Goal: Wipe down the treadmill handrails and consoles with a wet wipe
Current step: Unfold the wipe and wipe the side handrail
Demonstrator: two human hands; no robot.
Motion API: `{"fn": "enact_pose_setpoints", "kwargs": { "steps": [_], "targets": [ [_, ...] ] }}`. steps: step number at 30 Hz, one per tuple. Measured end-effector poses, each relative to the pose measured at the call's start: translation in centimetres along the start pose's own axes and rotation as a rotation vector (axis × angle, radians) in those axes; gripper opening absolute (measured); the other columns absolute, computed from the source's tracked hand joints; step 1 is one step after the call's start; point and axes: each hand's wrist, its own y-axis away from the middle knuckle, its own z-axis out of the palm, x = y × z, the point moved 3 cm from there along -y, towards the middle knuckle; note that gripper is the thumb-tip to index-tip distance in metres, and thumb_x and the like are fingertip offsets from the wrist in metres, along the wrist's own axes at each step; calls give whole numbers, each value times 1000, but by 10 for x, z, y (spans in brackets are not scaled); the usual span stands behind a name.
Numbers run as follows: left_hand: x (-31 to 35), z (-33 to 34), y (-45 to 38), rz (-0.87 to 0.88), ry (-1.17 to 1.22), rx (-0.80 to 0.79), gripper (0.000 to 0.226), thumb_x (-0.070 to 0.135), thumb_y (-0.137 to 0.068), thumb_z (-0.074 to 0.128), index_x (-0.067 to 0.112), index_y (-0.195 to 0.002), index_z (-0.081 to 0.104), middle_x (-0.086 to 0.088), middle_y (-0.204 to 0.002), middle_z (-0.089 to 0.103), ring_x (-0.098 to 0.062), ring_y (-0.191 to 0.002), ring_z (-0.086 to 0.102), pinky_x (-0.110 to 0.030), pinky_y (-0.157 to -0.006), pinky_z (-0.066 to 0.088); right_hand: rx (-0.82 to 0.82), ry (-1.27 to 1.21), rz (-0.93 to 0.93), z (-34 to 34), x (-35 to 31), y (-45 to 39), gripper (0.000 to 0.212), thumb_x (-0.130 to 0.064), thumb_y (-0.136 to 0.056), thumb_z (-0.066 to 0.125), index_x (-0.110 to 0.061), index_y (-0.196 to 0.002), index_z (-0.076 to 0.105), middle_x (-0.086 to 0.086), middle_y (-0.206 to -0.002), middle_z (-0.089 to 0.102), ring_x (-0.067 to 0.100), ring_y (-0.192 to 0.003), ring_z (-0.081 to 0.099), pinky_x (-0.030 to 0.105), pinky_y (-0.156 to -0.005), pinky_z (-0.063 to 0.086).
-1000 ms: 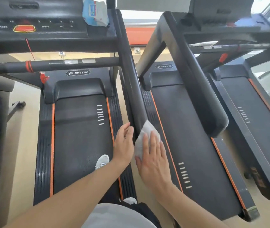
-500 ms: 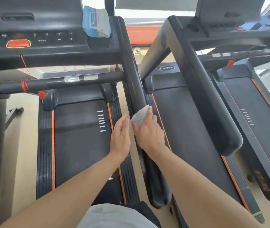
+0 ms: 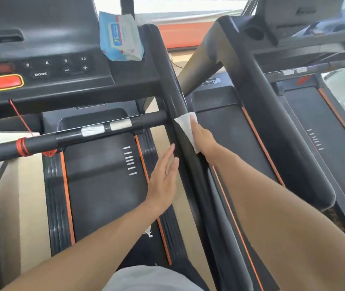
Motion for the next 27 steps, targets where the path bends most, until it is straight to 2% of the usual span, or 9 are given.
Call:
{"fn": "enact_pose_setpoints", "kwargs": {
  "steps": [4,9,13,15,18,19,21,24,27],
  "targets": [
    [-1,1,1,9,-40,-28,46,45,-106,42,42,-151,39,30,-154,38,16,-139,31,-27,-122,23,-11,-98,176,-5,41,14,114,-100,-68,37,-23,-151,48,-2,-148,53,27,-137,50,48,-117,36],
    [-7,24,39,11,-105,63,51,40,-106,44,34,-156,33,24,-159,30,10,-145,24,-32,-125,21,-72,-162,126,-16,114,73,68,-66,-102,33,-26,-158,34,2,-162,36,25,-150,32,42,-123,23],
    [-18,47,77,31,-154,78,52,37,-107,44,33,-157,30,23,-163,22,10,-147,17,-31,-126,17,-110,-153,181,-21,167,122,73,-67,-101,35,-20,-158,35,5,-162,37,23,-150,33,37,-124,22],
    [-25,62,101,28,-169,68,53,37,-107,44,34,-158,28,26,-163,20,12,-147,15,-30,-126,16,-196,-155,132,-27,187,148,71,-64,-102,33,-19,-156,39,-4,-157,39,18,-148,35,20,-118,21],
    [-34,84,138,28,-176,75,56,37,-107,43,35,-159,23,30,-162,16,15,-146,12,-30,-126,15,-254,-178,2,-33,203,189,56,-43,-111,23,-17,-160,21,-20,-138,26,-2,-136,23,-8,-87,19],
    [-37,90,150,24,-171,83,57,38,-107,43,35,-159,22,31,-162,16,15,-146,12,-29,-126,15,-278,-167,-47,-32,213,199,56,-45,-111,23,-18,-161,17,-21,-139,24,-4,-135,20,-7,-93,18],
    [-43,100,174,16,-152,96,56,38,-107,43,35,-159,23,31,-161,18,14,-146,14,-28,-125,16,-275,-98,-105,-30,243,210,67,-62,-105,26,-26,-161,17,-17,-156,26,3,-148,19,16,-118,15],
    [-57,109,210,-13,-125,97,54,38,-107,43,34,-158,26,31,-157,23,13,-144,19,-28,-125,17,-227,-70,-134,-29,277,227,60,-72,-100,31,-41,-152,32,-15,-152,43,5,-142,39,27,-121,25],
    [-71,110,243,-61,-68,105,53,38,-106,45,34,-157,30,23,-159,31,5,-146,27,-33,-125,22,-123,-33,-224,-24,300,249,69,-58,-104,42,-33,-161,13,-16,-164,19,5,-153,16,31,-124,15]
  ]
}}
